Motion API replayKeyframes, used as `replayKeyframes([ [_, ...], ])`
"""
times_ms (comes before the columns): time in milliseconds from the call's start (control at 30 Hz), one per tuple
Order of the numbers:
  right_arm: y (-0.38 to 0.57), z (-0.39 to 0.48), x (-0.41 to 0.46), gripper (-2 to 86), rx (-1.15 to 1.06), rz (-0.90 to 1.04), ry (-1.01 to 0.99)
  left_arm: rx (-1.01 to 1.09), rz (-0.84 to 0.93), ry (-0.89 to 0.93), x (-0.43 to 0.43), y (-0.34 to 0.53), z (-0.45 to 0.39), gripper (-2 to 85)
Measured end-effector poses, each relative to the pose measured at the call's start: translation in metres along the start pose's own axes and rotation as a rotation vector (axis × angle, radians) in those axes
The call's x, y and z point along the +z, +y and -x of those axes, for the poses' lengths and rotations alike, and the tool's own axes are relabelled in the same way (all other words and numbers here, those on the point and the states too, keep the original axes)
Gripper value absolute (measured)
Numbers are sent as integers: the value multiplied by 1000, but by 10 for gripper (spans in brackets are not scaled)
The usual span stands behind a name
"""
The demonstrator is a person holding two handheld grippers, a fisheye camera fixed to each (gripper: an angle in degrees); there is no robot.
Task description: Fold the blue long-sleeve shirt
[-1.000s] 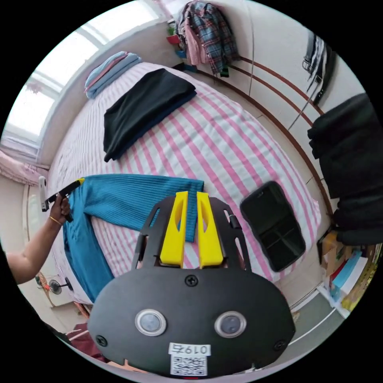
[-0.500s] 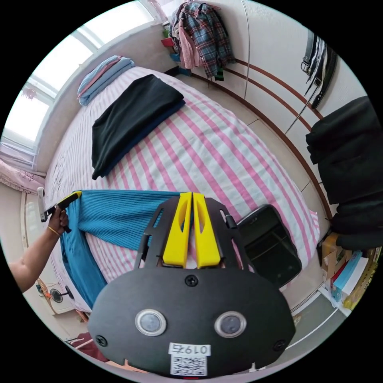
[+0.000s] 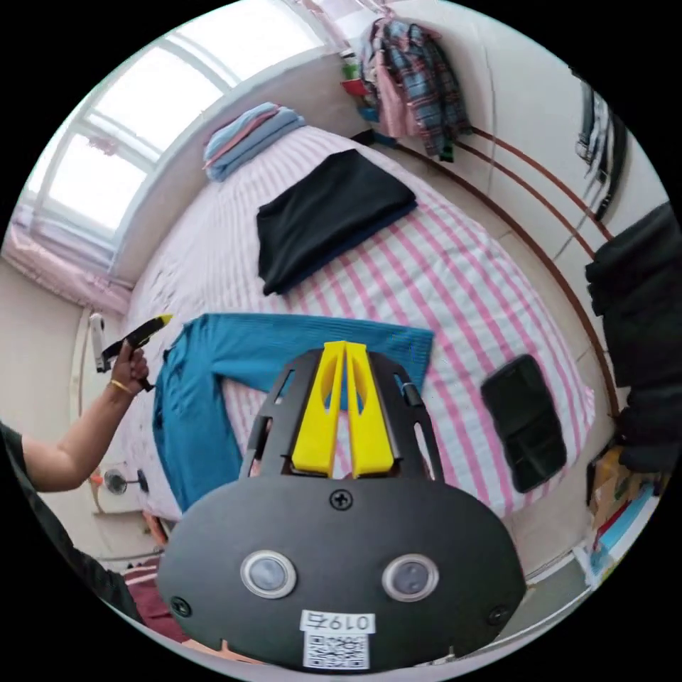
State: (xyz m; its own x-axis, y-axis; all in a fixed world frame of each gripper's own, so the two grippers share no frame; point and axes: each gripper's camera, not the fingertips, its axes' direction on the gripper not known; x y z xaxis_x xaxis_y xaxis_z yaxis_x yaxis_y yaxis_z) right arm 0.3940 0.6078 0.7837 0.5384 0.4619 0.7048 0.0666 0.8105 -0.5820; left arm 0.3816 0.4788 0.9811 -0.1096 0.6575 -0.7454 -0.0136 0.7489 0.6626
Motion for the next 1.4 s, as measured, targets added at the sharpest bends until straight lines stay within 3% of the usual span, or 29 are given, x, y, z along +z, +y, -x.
replayKeyframes([
  [133, 14, 99, -6, -8, -270, 85, -134, -97, 59, 94, -70, 87, -8, 7],
  [200, 17, 154, -9, -9, -361, 115, -313, -173, 104, 135, -93, 133, -10, 8],
  [300, 12, 223, -9, -10, -487, 166, -498, -305, 123, 59, -141, 205, -3, 8],
  [433, 12, 323, -23, -10, -798, 167, -444, -575, 26, -54, -215, 299, 39, 8],
  [600, 31, 464, -44, -10, -1106, 67, -306, -649, -97, -179, -280, 372, 84, 8],
  [733, 61, 537, -24, -10, -1179, 39, -164, -633, -73, -196, -308, 410, 121, 11],
  [867, 97, 594, 34, -10, -1168, 231, -86, -732, 40, -241, -325, 454, 162, 18],
  [1000, 123, 645, 67, -10, -1158, 417, -189, -877, 9, -182, -364, 517, 209, 48],
  [1200, 134, 711, 68, -10, -1175, 514, -200, -803, 19, -14, -390, 568, 243, 91],
  [1400, 124, 752, 54, -10, -1163, 530, -193, -655, 234, -13, -379, 573, 244, 92],
])
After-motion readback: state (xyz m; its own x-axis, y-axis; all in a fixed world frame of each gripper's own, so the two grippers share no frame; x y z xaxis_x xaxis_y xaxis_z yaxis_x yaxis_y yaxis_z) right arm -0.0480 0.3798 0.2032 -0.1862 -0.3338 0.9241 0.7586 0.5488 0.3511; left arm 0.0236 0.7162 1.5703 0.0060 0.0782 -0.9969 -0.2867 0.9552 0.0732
